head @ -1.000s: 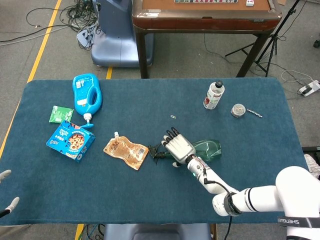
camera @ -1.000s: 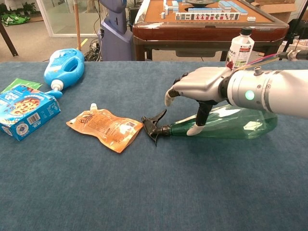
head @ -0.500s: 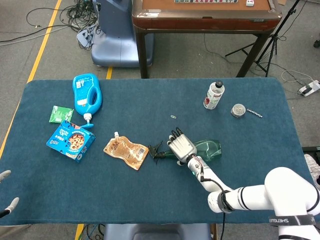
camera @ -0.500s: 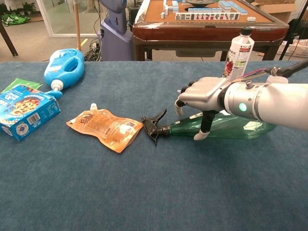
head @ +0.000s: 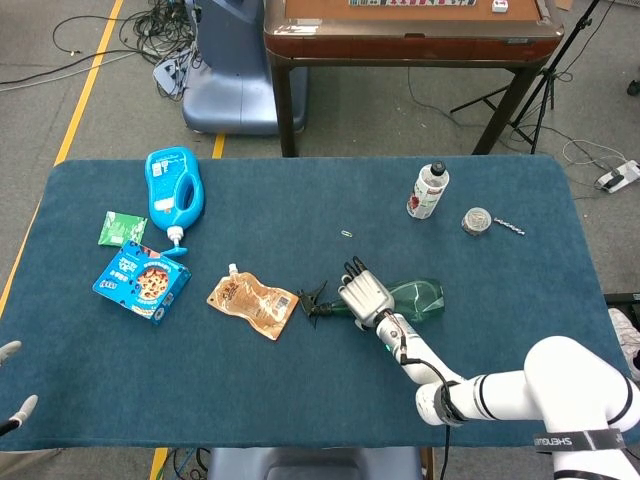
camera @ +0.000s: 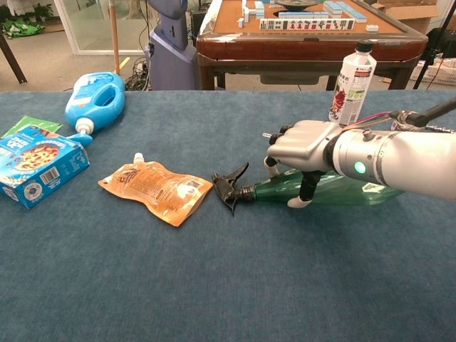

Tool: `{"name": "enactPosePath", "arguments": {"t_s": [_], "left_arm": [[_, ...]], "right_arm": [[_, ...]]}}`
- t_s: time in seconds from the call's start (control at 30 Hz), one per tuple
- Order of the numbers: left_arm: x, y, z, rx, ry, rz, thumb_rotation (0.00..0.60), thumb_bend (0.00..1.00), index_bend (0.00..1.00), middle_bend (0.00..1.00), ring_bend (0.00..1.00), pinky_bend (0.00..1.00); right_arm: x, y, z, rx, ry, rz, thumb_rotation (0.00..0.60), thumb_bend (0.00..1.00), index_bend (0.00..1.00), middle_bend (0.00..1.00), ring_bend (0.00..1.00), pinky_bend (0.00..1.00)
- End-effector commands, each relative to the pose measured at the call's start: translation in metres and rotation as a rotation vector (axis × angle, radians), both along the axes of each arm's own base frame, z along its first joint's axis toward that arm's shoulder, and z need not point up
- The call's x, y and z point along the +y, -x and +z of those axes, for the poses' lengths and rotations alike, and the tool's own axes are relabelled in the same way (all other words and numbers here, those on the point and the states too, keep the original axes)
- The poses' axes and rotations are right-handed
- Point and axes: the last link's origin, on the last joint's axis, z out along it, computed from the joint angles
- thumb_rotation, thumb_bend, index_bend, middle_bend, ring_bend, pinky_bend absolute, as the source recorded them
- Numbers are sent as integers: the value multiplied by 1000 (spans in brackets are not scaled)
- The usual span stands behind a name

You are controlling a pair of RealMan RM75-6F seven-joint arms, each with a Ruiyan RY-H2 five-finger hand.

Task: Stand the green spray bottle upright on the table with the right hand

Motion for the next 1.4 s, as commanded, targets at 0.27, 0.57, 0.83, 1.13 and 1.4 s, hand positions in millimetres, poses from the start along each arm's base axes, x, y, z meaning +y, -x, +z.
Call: {"name": "enactPosePath", "arguments": {"t_s": [0.27, 0.57, 0.83, 1.13, 1.4], "left_arm": [[0, 0, 1, -1, -3, 0, 600, 255, 193, 10, 44, 44], [2, -3, 3, 1, -6, -11, 600, 255, 193, 9, 44, 44], [3, -5, 3, 3, -8, -15, 600, 255, 193, 9, 44, 44], [4, -7, 0, 8, 8, -17, 600, 255, 193, 9, 44, 44], [6, -7, -1, 16, 22, -7, 600, 255, 193, 9, 44, 44]], "right_arm": [[-3, -12, 14, -152, 16, -2, 600, 553, 638, 346, 91, 0], [-4, -23, 49, -416, 3, -85, 600, 553, 638, 364, 111, 0], [0, -31, 80, -743, -39, -191, 600, 553, 638, 370, 118, 0], [-2, -9, 86, -1069, -135, -406, 600, 553, 638, 371, 119, 0], [-7, 12, 74, -1251, -213, -501, 600, 553, 638, 371, 119, 0]]}}
